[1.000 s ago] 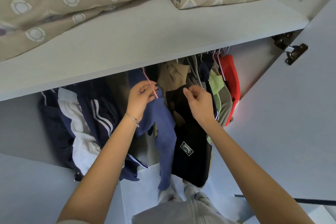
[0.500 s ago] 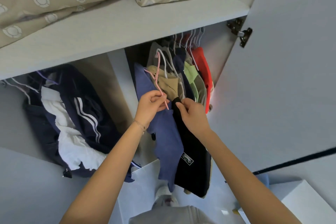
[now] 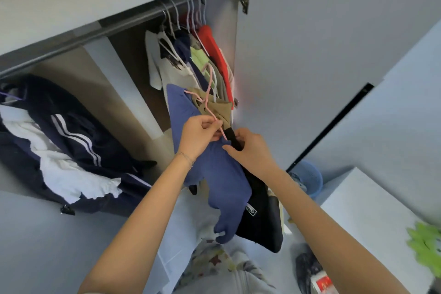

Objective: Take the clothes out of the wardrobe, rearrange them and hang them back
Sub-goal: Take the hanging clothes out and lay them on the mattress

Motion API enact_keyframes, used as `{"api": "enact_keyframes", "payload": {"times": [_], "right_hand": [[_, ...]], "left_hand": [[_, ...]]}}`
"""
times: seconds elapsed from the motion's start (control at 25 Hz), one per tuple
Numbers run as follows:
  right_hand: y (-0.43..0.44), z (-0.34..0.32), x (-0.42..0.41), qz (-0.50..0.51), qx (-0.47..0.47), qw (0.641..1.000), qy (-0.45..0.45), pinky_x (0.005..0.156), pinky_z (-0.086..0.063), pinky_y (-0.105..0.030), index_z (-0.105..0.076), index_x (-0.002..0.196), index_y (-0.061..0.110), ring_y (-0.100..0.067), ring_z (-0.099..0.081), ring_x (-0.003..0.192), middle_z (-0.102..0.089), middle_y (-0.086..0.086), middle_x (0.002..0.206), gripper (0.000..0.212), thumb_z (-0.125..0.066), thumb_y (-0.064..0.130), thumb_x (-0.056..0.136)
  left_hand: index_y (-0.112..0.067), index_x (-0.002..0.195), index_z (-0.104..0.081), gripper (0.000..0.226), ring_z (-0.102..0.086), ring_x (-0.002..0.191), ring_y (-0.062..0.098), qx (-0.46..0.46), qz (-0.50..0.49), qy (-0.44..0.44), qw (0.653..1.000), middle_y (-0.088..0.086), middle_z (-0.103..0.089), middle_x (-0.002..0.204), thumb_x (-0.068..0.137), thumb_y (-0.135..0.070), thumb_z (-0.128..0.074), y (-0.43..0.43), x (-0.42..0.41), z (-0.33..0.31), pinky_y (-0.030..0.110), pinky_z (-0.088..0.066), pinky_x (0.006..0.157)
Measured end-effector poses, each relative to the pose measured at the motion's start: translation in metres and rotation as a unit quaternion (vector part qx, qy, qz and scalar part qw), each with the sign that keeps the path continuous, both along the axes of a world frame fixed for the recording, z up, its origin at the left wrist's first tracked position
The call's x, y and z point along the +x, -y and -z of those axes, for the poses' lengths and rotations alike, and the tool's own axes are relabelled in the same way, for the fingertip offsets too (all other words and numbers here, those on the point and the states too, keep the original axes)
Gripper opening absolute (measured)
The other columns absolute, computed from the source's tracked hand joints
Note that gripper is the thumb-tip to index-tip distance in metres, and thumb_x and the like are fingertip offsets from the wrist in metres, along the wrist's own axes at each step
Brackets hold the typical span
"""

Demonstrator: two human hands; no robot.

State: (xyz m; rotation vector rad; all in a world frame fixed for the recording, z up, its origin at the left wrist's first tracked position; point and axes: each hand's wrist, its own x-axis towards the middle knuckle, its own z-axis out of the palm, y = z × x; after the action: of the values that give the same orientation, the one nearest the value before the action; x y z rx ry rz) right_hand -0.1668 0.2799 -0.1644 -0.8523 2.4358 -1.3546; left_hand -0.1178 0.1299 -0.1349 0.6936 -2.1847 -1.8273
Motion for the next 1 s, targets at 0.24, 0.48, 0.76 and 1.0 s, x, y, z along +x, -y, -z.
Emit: {"api": "enact_keyframes", "payload": {"times": [0.24,0.48,0.76,1.0], "right_hand": [[-0.055,-0.001,0.036,0.062,0.028,0.997,0.027,0.052,-0.037,-0.022,-0.053,0.071,0.015,-0.011,-0.044,0.053,-0.054,0.001,0.057,0.018,-0.064,0.021,0.084],[-0.106,0.003,0.103,0.155,0.042,0.987,-0.005,0.052,-0.028,-0.028,-0.041,0.065,0.006,-0.009,-0.024,0.056,-0.033,-0.003,0.057,0.030,-0.065,0.016,0.079],[-0.172,-0.013,0.209,0.279,0.059,0.959,-0.003,0.054,-0.031,-0.027,-0.035,0.062,0.016,-0.010,-0.027,0.056,-0.034,0.002,0.057,0.034,-0.065,0.018,0.077],[-0.252,-0.031,0.307,0.415,0.070,0.907,0.000,0.053,-0.028,-0.021,-0.040,0.062,0.016,-0.007,-0.028,0.055,-0.036,0.005,0.056,0.032,-0.068,0.017,0.078]], "left_hand": [[-0.020,0.077,-0.071,0.022,-0.069,0.068,0.008,-0.123,0.106,0.004,0.987,-0.003,-0.071,0.071,0.094,-0.029,-0.061,-0.017,0.017,0.010,0.020,-0.055,0.069],[-0.018,0.112,-0.060,0.034,-0.054,0.101,0.007,-0.270,0.107,-0.098,0.952,-0.004,-0.058,0.105,0.083,-0.032,-0.072,0.007,0.045,0.043,0.017,-0.042,0.089],[-0.017,0.130,-0.058,0.041,-0.051,0.121,0.025,-0.346,0.429,-0.148,0.821,0.004,-0.061,0.127,0.090,-0.021,-0.064,-0.067,0.022,0.050,0.050,-0.035,0.109],[-0.032,0.109,-0.071,0.027,-0.060,0.096,0.011,-0.325,0.616,-0.159,0.699,-0.011,-0.070,0.103,0.092,-0.044,-0.052,-0.188,0.036,0.029,0.028,-0.045,0.085]]}}
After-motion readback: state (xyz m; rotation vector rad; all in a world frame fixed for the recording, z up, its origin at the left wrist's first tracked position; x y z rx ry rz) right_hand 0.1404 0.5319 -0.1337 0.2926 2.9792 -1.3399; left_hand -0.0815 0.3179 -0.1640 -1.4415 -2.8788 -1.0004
